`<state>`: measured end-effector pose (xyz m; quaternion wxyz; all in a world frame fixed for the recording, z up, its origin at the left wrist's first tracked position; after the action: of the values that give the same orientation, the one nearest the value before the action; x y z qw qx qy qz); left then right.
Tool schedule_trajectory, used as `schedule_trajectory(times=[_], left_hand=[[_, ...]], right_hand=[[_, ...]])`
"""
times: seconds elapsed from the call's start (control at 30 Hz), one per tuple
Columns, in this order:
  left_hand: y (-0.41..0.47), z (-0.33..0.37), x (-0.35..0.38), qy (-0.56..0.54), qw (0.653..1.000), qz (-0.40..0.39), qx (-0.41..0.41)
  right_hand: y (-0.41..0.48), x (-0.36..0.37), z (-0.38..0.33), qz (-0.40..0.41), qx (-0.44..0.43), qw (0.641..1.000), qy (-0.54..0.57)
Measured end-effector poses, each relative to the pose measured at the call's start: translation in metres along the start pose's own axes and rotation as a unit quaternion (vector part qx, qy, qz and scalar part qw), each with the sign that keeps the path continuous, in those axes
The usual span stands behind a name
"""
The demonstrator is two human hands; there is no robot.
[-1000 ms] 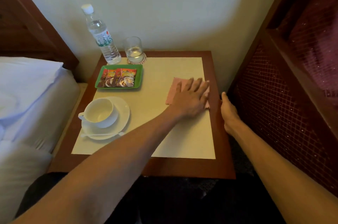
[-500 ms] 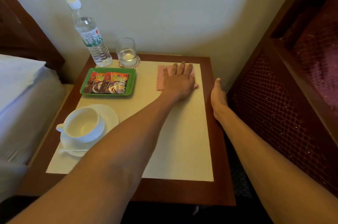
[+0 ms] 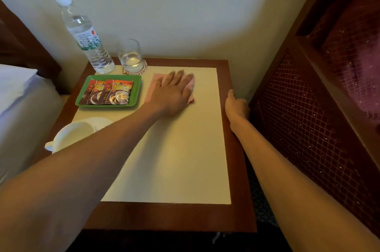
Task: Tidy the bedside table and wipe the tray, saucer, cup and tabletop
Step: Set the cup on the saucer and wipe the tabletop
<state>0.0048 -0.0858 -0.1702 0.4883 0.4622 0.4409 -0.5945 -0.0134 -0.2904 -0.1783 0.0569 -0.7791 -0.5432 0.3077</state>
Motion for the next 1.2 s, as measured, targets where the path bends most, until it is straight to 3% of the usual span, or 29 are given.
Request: schedule_trajectory(times=[0.1, 0.23, 0.47, 0.63, 0.77, 0.93, 1.03, 1.2], left_hand=[[0.048, -0.006, -0.004, -0.019, 0.995, 0.034, -0.095], [0.105, 0.01, -0.008, -0.001, 0.992, 0.013, -0.129], [0.103, 0.061, 0.001, 0.005, 1.0, 0.018, 0.022], [0.053, 0.025, 0.007, 0.067, 0.983, -0.005, 0.172], [0.067, -0.008, 0.0, 0.084, 0.991, 0.01, 0.105], [0.114, 0.038, -0.001, 0.019, 0.999, 0.019, -0.028], [0.129, 0.075, 0.0, 0.003, 1.0, 0.01, 0.007], [0.079, 0.098, 0.013, 0.031, 0.987, -0.006, 0.159]], right_hand=[[0.011, 0.005, 0.0, 0.0, -0.001, 1.0, -0.031], [0.022, 0.009, 0.004, -0.005, 0.018, 1.0, 0.006], [0.019, 0.004, 0.004, 0.009, 0.053, 0.997, 0.048], [0.008, 0.0, 0.001, 0.006, 0.039, 0.998, 0.051], [0.005, -0.001, -0.002, 0.008, 0.029, 0.998, 0.048], [0.011, 0.0, -0.003, 0.032, 0.047, 0.997, 0.057], [0.015, -0.002, -0.001, 0.056, 0.054, 0.994, 0.078], [0.015, -0.006, 0.0, 0.072, 0.05, 0.991, 0.101]])
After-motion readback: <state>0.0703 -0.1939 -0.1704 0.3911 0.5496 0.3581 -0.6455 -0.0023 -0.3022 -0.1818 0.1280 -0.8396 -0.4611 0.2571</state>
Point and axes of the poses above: each hand's wrist, its own y-axis towards the middle knuckle, its own x-axis out of the palm, z = x × y, the point moved 4 cm from there along y, towards the middle knuckle, and after that the axes turned 2 degrees about y, right-handed, at the moved point
